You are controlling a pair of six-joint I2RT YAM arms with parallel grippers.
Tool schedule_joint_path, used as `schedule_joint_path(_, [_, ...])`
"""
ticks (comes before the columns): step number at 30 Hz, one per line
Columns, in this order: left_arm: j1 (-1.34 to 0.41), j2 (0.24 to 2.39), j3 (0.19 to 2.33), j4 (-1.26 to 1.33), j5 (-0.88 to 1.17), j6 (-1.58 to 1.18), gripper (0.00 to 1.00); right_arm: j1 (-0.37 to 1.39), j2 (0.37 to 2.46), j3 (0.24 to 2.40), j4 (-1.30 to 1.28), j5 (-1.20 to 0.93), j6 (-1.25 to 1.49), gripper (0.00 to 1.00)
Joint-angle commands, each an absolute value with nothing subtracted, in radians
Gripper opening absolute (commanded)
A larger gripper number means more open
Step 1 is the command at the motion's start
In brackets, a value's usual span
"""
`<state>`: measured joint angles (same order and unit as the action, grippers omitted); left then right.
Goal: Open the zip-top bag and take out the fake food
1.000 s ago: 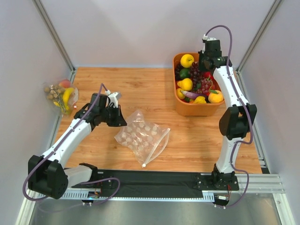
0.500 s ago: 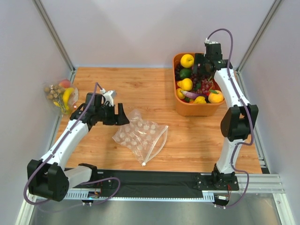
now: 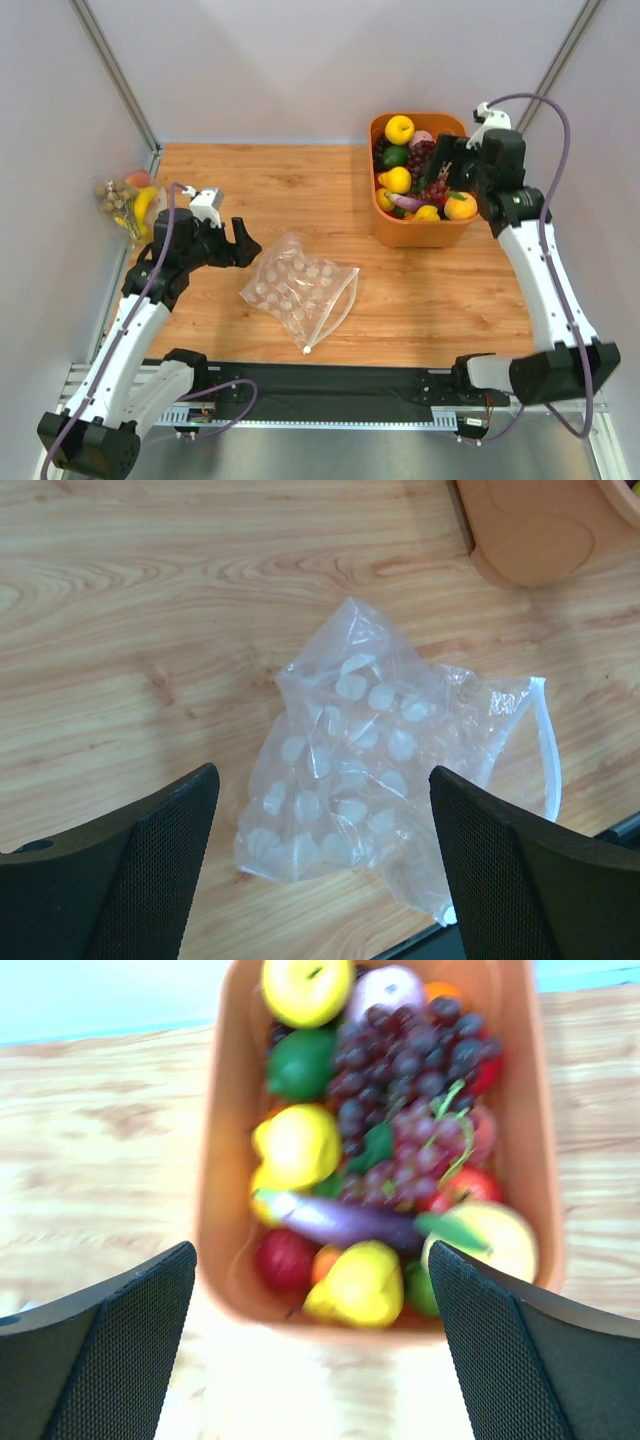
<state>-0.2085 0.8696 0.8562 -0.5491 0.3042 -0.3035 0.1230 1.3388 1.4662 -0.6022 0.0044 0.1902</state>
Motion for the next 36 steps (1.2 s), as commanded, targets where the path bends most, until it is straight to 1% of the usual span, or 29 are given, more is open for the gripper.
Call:
schedule_joint_path(1, [-0.202, 0.824, 0.85, -0.52, 0.241, -0.281, 0.93, 0.15, 1.192, 1.332, -0.528, -0.1, 0.255, 1.0])
schedule_joint_path(5, [-0.199, 0.769, 0.853, -0.532, 0.141, -0.291, 0.93, 0.189, 0.984, 1.157, -0.523, -0.138, 0.31, 1.0])
schedule_joint_path(11, [-0.195, 0.684, 0.841, -0.511, 0.107, -0.281, 0.93, 0.238, 0.775, 1.016, -0.572, -0.133, 0.367, 1.0])
schedule_joint_path(17, [-0.193, 0.631, 0.825, -0.499, 0.104, -0.273, 0.93, 0.239, 0.628, 0.899, -0.627, -0.114, 0.376, 1.0])
schedule_joint_path(23, [-0.193, 0.603, 0.822, -0.5, 0.086, -0.268, 0.93, 0.239, 0.558, 0.856, -0.652, -0.098, 0.364, 1.0])
schedule_joint_path(36, [-0.19, 0.606, 0.822, -0.505, 0.104, -0.255, 0.93, 0.241, 0.542, 0.871, -0.698, -0.072, 0.331, 1.0])
